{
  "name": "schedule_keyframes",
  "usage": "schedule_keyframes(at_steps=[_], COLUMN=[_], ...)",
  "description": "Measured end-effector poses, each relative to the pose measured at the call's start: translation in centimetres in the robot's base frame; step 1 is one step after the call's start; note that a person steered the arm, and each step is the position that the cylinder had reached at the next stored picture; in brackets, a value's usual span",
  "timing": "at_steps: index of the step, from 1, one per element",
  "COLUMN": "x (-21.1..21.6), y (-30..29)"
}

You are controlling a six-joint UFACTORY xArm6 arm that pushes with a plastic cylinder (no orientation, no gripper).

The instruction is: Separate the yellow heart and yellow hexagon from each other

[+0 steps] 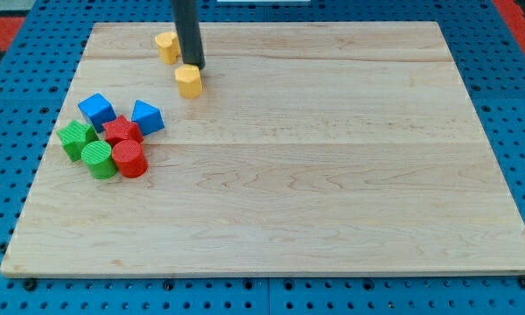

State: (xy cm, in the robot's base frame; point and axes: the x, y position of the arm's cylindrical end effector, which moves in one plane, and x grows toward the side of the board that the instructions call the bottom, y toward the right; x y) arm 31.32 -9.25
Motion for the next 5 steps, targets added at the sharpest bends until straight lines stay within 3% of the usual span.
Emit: schedule_keyframes(at_steps=[1, 2, 3, 4, 5], x=[2.8, 0.7, 1.5, 4.2, 4.2], y=[-0.1, 1.2, 0.6, -2.0, -5.1])
